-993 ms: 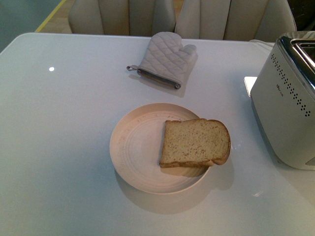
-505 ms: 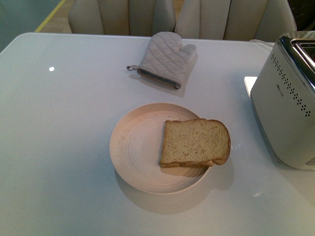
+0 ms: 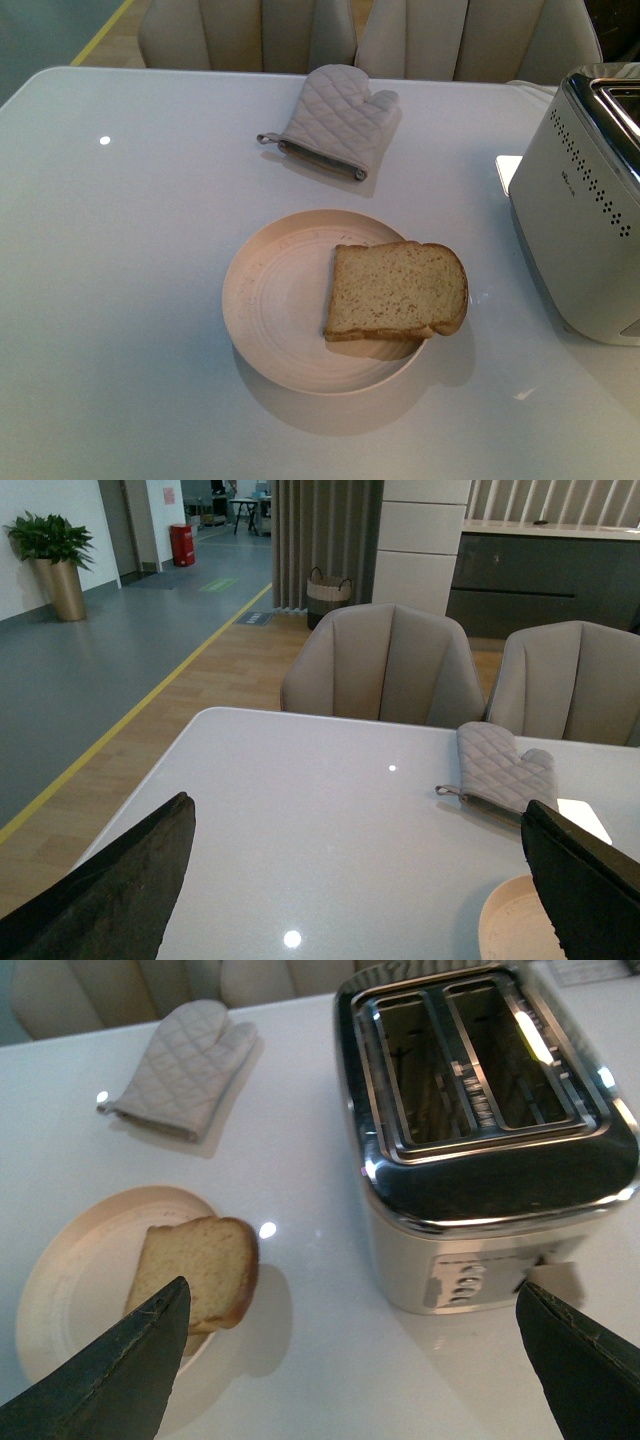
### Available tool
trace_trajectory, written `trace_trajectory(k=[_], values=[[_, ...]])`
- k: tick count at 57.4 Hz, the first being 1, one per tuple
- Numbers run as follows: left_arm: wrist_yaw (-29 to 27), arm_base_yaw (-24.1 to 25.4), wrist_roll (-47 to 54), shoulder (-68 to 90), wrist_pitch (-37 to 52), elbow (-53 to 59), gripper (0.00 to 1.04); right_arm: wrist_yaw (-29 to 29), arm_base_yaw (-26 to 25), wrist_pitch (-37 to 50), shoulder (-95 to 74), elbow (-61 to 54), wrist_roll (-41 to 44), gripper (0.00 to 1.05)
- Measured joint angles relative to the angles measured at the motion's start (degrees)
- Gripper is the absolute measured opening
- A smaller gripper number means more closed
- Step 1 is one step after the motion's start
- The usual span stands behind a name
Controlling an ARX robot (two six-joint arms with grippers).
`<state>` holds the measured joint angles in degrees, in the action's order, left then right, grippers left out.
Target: Put bread into toaster
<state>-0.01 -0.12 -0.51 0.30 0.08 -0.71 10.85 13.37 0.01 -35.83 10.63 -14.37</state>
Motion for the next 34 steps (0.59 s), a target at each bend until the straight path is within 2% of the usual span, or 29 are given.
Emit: trace_trajectory(k=[8, 15, 20, 34], values=[[0.0, 0.0, 0.0, 0.0, 0.0, 0.0, 0.97, -4.5, 3.8, 7.6, -19.2, 6.2, -6.3, 0.96], [0.0, 0.0, 0.0, 0.0, 0.0, 0.0, 0.97, -5.1, 5.5, 13.9, -34.7, 11.0, -10.6, 0.96], [0.0, 0.0, 0.0, 0.0, 0.0, 0.0, 0.97, -4.8, 5.7, 17.7, -44.0, 13.8, -11.8, 0.96], [0.0, 0.0, 0.0, 0.0, 0.0, 0.0, 0.97, -11.8, 5.3, 23.8, -64.5, 20.0, -19.4, 0.96]])
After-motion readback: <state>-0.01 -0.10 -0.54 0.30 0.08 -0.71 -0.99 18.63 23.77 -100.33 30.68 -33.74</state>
